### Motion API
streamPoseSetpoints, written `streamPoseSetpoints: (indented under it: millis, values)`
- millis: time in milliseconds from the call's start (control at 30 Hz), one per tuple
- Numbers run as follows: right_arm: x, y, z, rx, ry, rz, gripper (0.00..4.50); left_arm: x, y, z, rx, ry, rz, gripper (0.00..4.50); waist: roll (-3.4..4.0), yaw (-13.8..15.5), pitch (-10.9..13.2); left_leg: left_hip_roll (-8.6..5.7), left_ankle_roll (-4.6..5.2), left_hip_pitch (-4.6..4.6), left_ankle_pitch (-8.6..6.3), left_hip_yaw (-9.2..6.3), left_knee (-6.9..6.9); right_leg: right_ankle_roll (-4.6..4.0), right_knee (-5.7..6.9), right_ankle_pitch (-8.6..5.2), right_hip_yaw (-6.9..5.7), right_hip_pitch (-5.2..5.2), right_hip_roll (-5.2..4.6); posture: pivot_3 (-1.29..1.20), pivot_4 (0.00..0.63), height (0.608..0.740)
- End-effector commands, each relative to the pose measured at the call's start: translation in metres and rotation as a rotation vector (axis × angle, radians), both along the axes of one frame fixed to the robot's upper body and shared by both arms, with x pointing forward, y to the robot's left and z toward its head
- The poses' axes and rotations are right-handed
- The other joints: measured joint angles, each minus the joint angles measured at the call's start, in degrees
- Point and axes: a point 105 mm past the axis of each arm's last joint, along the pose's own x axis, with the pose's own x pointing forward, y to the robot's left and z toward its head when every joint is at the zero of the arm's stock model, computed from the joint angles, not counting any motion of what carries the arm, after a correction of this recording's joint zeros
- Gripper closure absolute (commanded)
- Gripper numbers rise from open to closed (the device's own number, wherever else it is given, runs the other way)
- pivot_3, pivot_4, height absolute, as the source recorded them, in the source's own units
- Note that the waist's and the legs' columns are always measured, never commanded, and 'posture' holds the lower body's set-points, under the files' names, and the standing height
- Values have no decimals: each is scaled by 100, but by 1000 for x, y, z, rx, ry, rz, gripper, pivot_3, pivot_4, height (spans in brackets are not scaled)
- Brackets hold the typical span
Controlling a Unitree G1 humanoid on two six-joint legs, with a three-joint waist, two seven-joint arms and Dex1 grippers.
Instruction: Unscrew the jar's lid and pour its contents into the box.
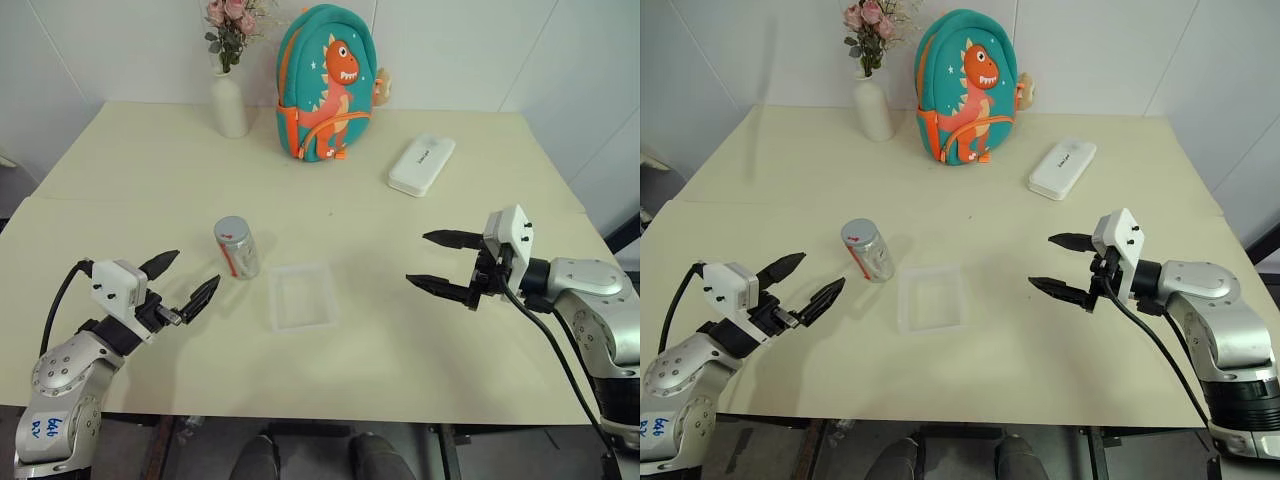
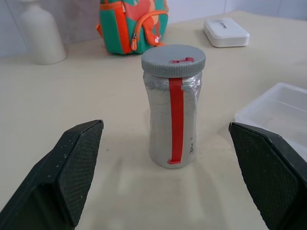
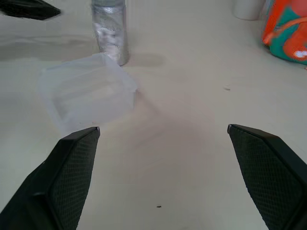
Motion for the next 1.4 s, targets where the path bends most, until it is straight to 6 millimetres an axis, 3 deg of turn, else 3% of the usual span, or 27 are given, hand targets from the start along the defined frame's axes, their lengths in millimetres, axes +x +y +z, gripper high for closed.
streamPoseSetpoints:
  millis: [33,867,1200,1400]
  values:
    - [-8,1,12,15,-36,36,0,6,-3,4,16,-18,-12,29,0,1,0,0,0,-1,0,0,1,1,0,1,0,0,1,0,150,740]
    - [-14,0,3,-1,-50,-31,0,58,-30,-5,1,5,-71,29,0,12,0,4,-3,-2,2,1,7,5,-1,10,1,-1,8,0,150,740]
    - [-11,1,3,9,-62,-52,0,67,-47,-3,-14,-18,-87,29,0,32,0,6,-4,-2,3,1,10,8,0,12,2,-1,10,0,150,740]
    - [-10,0,2,5,-62,-63,0,67,-45,0,-15,-23,-73,29,0,41,0,6,-4,-2,3,1,10,8,0,12,2,-1,10,0,150,740]
